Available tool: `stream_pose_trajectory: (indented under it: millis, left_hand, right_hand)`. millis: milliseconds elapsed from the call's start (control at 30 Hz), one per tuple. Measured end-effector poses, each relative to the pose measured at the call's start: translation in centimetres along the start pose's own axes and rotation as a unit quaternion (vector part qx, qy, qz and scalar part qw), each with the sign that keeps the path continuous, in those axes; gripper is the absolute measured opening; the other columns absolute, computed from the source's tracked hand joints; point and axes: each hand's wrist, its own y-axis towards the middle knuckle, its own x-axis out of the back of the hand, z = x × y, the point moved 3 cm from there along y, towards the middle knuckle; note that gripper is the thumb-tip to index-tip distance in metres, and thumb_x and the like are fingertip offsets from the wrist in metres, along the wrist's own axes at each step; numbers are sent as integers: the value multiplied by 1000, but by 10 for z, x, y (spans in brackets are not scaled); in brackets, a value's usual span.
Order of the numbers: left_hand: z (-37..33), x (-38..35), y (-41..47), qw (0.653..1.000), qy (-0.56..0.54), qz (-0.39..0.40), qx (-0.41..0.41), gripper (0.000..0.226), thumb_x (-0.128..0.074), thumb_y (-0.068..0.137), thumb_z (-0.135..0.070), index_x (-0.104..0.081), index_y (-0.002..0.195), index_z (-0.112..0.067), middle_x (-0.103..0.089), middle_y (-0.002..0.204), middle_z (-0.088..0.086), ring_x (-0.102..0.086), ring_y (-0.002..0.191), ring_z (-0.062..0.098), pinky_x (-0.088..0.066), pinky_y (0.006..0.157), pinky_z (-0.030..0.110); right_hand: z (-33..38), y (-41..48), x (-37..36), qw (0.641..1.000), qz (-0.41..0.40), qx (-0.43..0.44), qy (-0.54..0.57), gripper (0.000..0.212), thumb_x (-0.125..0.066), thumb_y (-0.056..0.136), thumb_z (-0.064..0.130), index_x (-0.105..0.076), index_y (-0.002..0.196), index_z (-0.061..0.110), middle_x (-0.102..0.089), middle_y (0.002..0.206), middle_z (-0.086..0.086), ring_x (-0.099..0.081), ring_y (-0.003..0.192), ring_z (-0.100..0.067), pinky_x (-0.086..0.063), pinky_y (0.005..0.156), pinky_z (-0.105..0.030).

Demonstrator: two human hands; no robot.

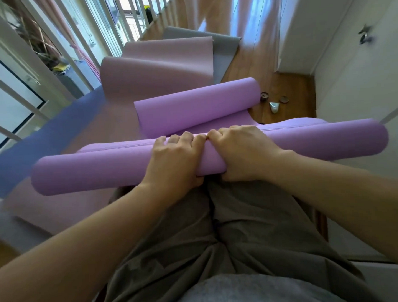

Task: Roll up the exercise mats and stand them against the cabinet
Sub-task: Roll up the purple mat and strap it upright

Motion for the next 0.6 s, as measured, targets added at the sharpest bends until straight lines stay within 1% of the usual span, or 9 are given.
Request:
stream_pose_trajectory:
  millis: [67, 167, 233, 267, 333, 400, 467, 533, 600]
  left_hand:
    - [0, 18, 4, 1000, -2, 4, -3, 74, -77, 59, -40, -53, 124, -15, -63, 101, 9, -62, 87, 34, -44, 82, 44]
    - [4, 55, 5, 1000, 0, -15, 1, 73, -69, 68, -45, -43, 132, -19, -59, 109, 6, -59, 97, 32, -39, 87, 43]
    - [2, 70, -4, 1000, 5, -4, 0, 74, -66, 69, -48, -38, 133, -21, -57, 111, 2, -58, 100, 29, -39, 88, 40]
    - [-2, 73, -11, 1000, 8, 8, -5, 75, -65, 69, -50, -37, 133, -22, -56, 112, 0, -58, 101, 27, -39, 87, 38]
    - [-12, 64, -26, 998, 4, 54, -21, 76, -63, 70, -52, -32, 133, -25, -53, 117, -3, -56, 105, 24, -39, 89, 36]
    - [-24, 45, -39, 992, -9, 118, -34, 78, -62, 72, -53, -25, 135, -26, -49, 123, -3, -53, 111, 22, -38, 93, 35]
    - [-30, 29, -42, 987, -15, 155, -41, 82, -64, 73, -52, -22, 138, -26, -46, 127, -1, -50, 114, 23, -38, 94, 35]
    - [-25, 23, -33, 982, -31, 180, -46, 85, -66, 72, -52, -23, 139, -25, -47, 126, -1, -51, 114, 23, -38, 92, 34]
    - [-16, 23, -22, 970, -78, 227, -46, 83, -70, 68, -55, -29, 135, -26, -51, 124, -2, -53, 111, 22, -41, 89, 33]
  right_hand:
    - [-2, -1, 16, 1000, 1, 4, 11, 56, -68, 68, 47, -48, 113, 21, -63, 101, 3, -63, 88, -21, -39, 66, -29]
    - [-3, -4, 56, 999, -24, 20, -18, 51, -65, 65, 49, -47, 106, 23, -63, 91, 5, -63, 80, -22, -36, 59, -29]
    - [2, -11, 69, 999, -17, 39, -24, 49, -64, 64, 52, -44, 100, 25, -61, 88, 7, -63, 77, -21, -39, 57, -30]
    - [7, -16, 69, 999, -5, 48, -17, 50, -64, 64, 52, -44, 100, 25, -61, 89, 7, -63, 77, -20, -43, 59, -31]
    - [17, -29, 55, 998, 31, 54, 22, 54, -65, 65, 53, -47, 109, 26, -62, 96, 8, -62, 82, -18, -50, 67, -32]
    - [28, -43, 32, 994, 79, 48, 63, 59, -65, 69, 52, -46, 118, 26, -61, 107, 9, -62, 92, -16, -51, 76, -32]
    - [32, -49, 14, 990, 107, 37, 85, 65, -65, 69, 54, -45, 123, 25, -60, 115, 8, -60, 100, -16, -50, 83, -33]
    - [26, -43, 9, 986, 124, 26, 105, 71, -68, 66, 55, -45, 125, 24, -60, 117, 8, -60, 102, -17, -50, 83, -34]
    - [21, -38, 12, 982, 136, 27, 126, 73, -71, 65, 56, -46, 125, 22, -60, 118, 6, -59, 103, -18, -50, 84, -35]
